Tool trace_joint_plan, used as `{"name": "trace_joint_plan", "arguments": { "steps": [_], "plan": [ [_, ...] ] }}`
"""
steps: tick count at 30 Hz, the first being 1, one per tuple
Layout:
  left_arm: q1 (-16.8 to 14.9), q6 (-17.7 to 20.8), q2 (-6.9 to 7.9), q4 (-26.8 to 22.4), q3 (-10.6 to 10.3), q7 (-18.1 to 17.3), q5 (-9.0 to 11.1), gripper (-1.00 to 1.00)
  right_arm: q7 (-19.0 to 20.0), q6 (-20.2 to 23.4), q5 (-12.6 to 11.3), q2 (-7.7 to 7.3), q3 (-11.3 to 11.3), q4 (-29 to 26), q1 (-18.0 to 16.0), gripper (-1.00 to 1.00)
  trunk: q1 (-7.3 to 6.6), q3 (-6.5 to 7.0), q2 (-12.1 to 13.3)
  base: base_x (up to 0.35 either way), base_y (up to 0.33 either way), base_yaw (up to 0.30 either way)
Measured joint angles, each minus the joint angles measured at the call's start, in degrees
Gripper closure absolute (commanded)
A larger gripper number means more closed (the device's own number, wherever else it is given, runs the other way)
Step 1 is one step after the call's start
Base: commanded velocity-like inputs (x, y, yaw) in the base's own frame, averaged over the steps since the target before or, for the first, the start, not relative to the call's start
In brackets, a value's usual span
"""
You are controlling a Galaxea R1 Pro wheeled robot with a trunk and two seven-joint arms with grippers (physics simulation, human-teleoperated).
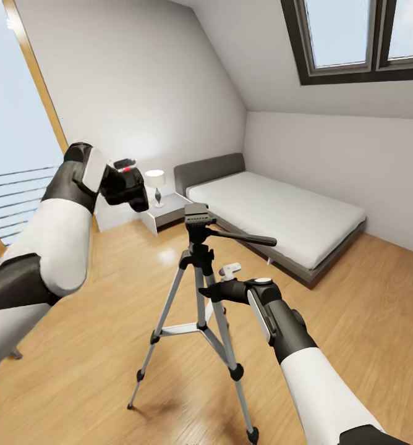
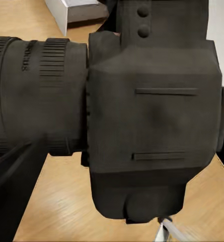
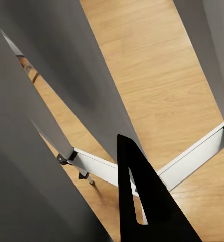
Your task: Attach the digital camera to the camera tripod in the bedroom.
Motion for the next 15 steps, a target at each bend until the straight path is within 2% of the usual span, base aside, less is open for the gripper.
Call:
{"name": "trace_joint_plan", "arguments": {
  "steps": [1,3,4,5,7,11,15],
  "plan": [
    [-4.10,-0.11,0.10,1.22,0.01,0.59,0.72,1.00,0.01,0.01,0.10,-0.01,0.00,0.04,0.01,1.00,-0.03,0.01,-0.07,0.000,0.000,0.000],
    [-8.89,-0.08,0.11,4.66,0.09,1.51,0.56,1.00,-0.01,-0.09,0.11,-0.01,-0.01,0.07,0.01,1.00,0.00,0.01,-0.02,0.000,0.000,0.000],
    [-13.00,-0.13,-0.19,7.28,0.25,2.15,1.08,1.00,-0.01,-0.05,0.04,0.00,0.00,0.06,0.00,1.00,0.00,0.01,-0.01,0.000,0.000,0.000],
    [-15.79,-0.14,-0.43,7.93,0.27,2.40,1.46,1.00,0.01,0.00,0.12,-0.01,0.00,0.07,0.01,1.00,-0.04,0.01,-0.09,0.000,0.000,0.000],
    [-18.96,-0.03,-1.45,9.41,0.31,2.94,1.45,1.00,0.01,-0.07,0.13,-0.01,-0.03,0.05,0.00,1.00,0.00,0.01,-0.03,0.000,0.000,0.000],
    [-21.75,0.20,-2.96,10.35,0.47,3.39,1.63,1.00,-0.03,-0.02,0.08,-0.01,-0.01,0.11,0.01,1.00,-0.02,0.00,-0.05,0.000,0.000,0.000],
    [-22.62,0.34,-3.67,10.92,0.49,3.46,1.55,1.00,-0.09,0.01,0.03,-0.01,-0.05,0.04,0.01,1.00,-0.01,-0.01,-0.04,0.000,0.000,0.000]
  ]
}}
